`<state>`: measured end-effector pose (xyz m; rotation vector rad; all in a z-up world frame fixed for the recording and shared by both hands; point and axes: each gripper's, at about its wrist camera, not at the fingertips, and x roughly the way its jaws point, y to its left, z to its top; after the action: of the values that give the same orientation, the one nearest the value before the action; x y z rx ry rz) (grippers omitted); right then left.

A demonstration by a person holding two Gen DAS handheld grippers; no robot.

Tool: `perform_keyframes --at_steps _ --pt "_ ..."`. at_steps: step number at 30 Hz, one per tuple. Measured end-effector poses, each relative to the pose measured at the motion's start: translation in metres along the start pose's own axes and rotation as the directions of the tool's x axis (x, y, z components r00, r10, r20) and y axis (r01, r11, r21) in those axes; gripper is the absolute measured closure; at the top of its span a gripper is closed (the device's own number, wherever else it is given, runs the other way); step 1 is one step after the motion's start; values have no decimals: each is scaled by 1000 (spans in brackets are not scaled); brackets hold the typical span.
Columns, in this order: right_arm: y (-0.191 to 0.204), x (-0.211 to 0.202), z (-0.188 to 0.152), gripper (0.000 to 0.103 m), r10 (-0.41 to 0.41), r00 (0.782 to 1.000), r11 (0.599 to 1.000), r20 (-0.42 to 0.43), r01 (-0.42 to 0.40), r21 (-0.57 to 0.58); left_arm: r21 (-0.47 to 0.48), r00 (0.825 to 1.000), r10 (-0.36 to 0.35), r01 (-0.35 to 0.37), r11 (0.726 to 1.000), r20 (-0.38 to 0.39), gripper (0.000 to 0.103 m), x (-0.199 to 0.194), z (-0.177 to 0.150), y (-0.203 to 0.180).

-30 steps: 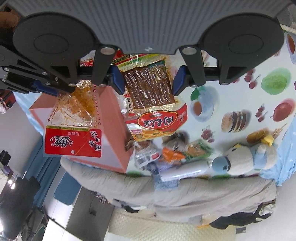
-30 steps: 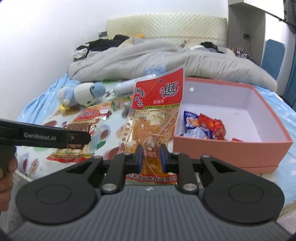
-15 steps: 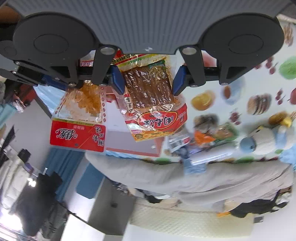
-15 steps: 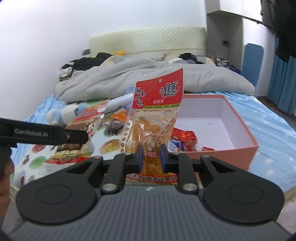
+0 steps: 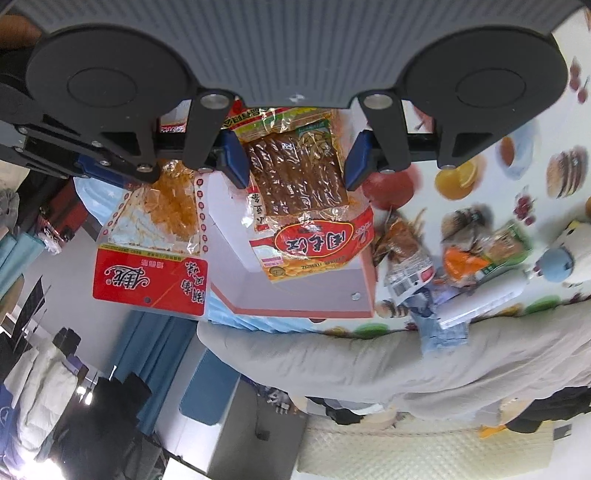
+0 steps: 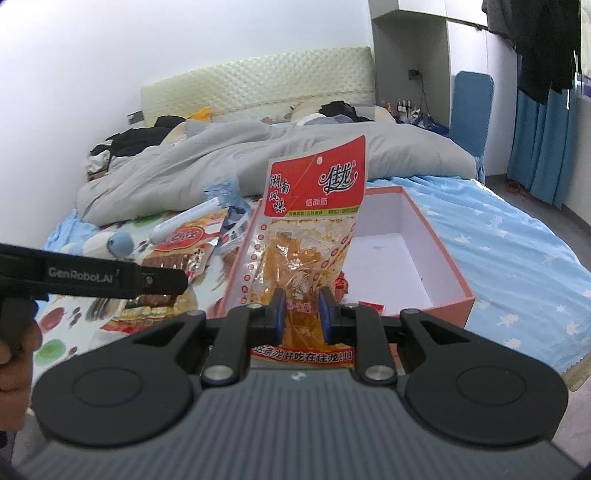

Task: Organize snacks
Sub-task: 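Carry both held packets over the pink box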

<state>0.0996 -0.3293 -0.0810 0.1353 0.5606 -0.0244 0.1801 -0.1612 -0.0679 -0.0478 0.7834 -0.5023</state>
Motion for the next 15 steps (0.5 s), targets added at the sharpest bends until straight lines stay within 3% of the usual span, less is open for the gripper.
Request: perform_keyframes --at_steps 8,15 --pt "-33 53 15 81 -7 999 1000 -35 8 27 31 999 -14 15 999 -39 41 80 48 -5" --pt "-66 100 16 81 -15 996 998 -84 20 60 77 994 -15 24 997 -110 41 151 68 -14"
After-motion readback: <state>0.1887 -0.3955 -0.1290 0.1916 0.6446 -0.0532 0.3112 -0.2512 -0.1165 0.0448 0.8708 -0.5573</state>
